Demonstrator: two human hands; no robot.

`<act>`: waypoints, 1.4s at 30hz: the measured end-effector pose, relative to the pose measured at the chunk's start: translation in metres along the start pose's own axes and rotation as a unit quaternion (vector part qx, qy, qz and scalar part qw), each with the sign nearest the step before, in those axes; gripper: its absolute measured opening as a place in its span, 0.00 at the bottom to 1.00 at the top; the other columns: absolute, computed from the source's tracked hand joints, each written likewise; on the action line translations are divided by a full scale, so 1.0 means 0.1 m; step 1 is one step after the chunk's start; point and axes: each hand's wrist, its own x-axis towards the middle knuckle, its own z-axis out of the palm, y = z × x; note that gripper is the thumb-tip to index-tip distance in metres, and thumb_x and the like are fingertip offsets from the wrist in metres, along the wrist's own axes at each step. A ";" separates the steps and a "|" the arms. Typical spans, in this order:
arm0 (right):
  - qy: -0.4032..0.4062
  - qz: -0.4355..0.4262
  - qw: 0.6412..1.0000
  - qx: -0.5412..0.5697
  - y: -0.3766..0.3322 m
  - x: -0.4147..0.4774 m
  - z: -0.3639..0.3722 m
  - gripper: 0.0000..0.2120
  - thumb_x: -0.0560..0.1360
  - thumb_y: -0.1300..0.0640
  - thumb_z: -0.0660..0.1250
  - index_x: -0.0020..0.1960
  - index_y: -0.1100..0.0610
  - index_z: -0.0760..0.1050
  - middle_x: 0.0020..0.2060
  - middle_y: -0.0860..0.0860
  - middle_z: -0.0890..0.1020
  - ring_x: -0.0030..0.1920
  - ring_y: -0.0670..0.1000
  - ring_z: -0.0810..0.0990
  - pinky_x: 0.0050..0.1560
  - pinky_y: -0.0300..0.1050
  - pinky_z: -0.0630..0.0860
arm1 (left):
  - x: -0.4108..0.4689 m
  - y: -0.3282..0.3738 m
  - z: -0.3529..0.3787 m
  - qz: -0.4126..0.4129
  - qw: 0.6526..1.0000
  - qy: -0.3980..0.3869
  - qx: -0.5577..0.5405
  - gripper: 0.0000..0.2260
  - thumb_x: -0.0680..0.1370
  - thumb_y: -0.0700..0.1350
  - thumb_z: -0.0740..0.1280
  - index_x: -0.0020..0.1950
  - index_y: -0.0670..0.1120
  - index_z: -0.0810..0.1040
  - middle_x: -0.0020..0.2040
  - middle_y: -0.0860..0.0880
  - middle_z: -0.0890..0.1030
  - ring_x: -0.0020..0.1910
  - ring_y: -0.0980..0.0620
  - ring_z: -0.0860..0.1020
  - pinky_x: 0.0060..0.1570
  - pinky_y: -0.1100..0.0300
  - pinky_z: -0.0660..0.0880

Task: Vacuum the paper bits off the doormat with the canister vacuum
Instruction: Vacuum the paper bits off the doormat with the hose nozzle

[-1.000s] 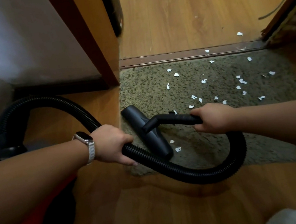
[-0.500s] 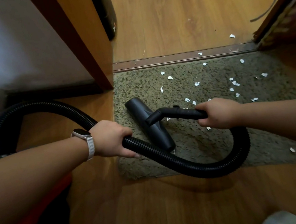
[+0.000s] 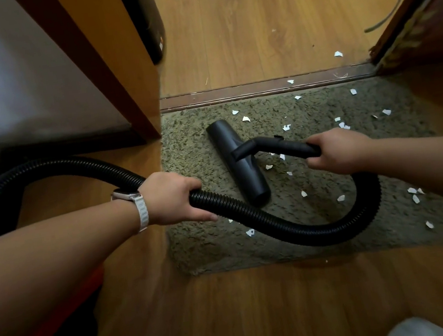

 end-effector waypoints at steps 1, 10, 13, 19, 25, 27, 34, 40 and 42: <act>0.005 0.004 1.000 0.007 0.02 0.00 -0.01 0.06 0.74 0.46 0.67 0.44 0.47 0.73 0.35 0.46 0.78 0.38 0.52 0.78 0.33 0.42 0.68 | 0.02 0.01 -0.01 0.002 1.000 0.000 -0.003 0.30 0.63 0.81 0.52 0.37 0.54 0.67 0.31 0.56 0.74 0.31 0.59 0.74 0.33 0.59 0.75; 0.033 0.035 0.997 0.054 0.01 0.24 -0.15 0.06 0.74 0.48 0.68 0.46 0.50 0.76 0.36 0.50 0.80 0.36 0.50 0.78 0.34 0.43 0.71 | 0.05 -0.06 -0.09 -0.003 1.000 0.015 -0.014 0.33 0.60 0.82 0.47 0.40 0.56 0.70 0.33 0.56 0.75 0.32 0.60 0.73 0.31 0.62 0.68; 0.043 0.049 0.995 0.078 0.02 0.38 -0.22 0.07 0.75 0.48 0.68 0.47 0.51 0.77 0.36 0.51 0.80 0.36 0.50 0.78 0.34 0.43 0.70 | 0.03 -0.09 -0.06 -0.009 1.000 0.026 -0.014 0.37 0.60 0.83 0.46 0.42 0.54 0.74 0.33 0.56 0.76 0.33 0.59 0.75 0.31 0.61 0.68; 0.033 0.085 0.991 0.099 0.09 0.58 -0.24 0.10 0.76 0.48 0.68 0.51 0.54 0.78 0.35 0.53 0.80 0.33 0.53 0.80 0.34 0.43 0.71 | 0.01 -0.13 -0.09 -0.032 0.999 0.028 -0.021 0.39 0.59 0.84 0.46 0.43 0.54 0.76 0.32 0.56 0.75 0.32 0.59 0.74 0.32 0.60 0.71; 0.001 0.067 0.992 0.109 0.06 0.61 -0.15 0.08 0.76 0.50 0.68 0.51 0.53 0.79 0.36 0.54 0.82 0.33 0.54 0.81 0.38 0.46 0.78 | -0.02 -0.12 -0.09 -0.037 0.999 0.009 -0.024 0.34 0.62 0.81 0.52 0.42 0.53 0.75 0.32 0.56 0.75 0.32 0.59 0.74 0.31 0.61 0.67; -0.007 0.049 0.995 0.090 -0.01 0.60 -0.13 0.08 0.76 0.49 0.68 0.50 0.52 0.78 0.36 0.53 0.81 0.36 0.53 0.81 0.39 0.46 0.78 | -0.02 -0.12 -0.07 -0.030 0.999 0.007 -0.023 0.34 0.62 0.81 0.52 0.41 0.53 0.74 0.32 0.56 0.75 0.32 0.59 0.74 0.31 0.61 0.68; -0.020 0.027 0.996 0.079 -0.06 0.57 -0.13 0.08 0.75 0.47 0.68 0.49 0.51 0.77 0.38 0.52 0.81 0.37 0.52 0.81 0.35 0.43 0.74 | 0.00 -0.11 -0.08 -0.019 1.000 0.008 -0.016 0.37 0.60 0.82 0.47 0.42 0.53 0.75 0.32 0.56 0.75 0.32 0.60 0.74 0.31 0.62 0.68; 0.003 0.075 0.993 0.093 0.17 0.47 -0.19 0.08 0.76 0.48 0.68 0.49 0.51 0.77 0.36 0.52 0.80 0.34 0.52 0.80 0.31 0.41 0.69 | 0.14 -0.11 -0.12 -0.031 0.999 0.025 -0.022 0.36 0.60 0.82 0.48 0.41 0.53 0.74 0.31 0.55 0.75 0.31 0.58 0.74 0.31 0.61 0.72; 0.000 0.079 0.993 0.085 0.20 0.45 -0.18 0.08 0.76 0.47 0.68 0.49 0.51 0.77 0.37 0.52 0.80 0.35 0.51 0.79 0.32 0.42 0.69 | 0.18 -0.10 -0.14 -0.034 0.999 0.027 -0.026 0.36 0.60 0.82 0.48 0.40 0.52 0.74 0.31 0.55 0.75 0.31 0.58 0.74 0.32 0.60 0.73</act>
